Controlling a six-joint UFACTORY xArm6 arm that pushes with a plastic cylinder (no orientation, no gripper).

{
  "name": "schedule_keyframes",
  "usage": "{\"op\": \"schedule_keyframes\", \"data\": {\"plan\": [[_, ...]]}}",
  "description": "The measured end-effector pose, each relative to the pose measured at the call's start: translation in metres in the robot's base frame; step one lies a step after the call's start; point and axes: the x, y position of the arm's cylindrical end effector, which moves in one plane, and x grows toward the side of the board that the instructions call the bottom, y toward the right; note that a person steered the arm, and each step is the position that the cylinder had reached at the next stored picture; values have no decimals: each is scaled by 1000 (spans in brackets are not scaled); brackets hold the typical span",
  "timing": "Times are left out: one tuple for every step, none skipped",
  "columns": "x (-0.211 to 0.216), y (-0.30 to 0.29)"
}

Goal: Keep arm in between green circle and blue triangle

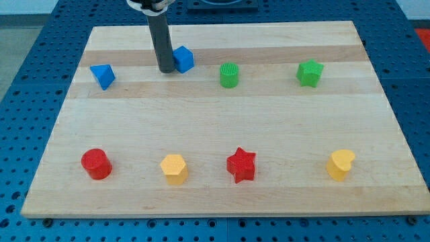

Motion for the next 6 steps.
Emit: {"op": "schedule_keyframes", "data": {"plan": [[-27,0],[-37,1],[-35,3],[-8,-3],[16,-27],[23,-20]]}}
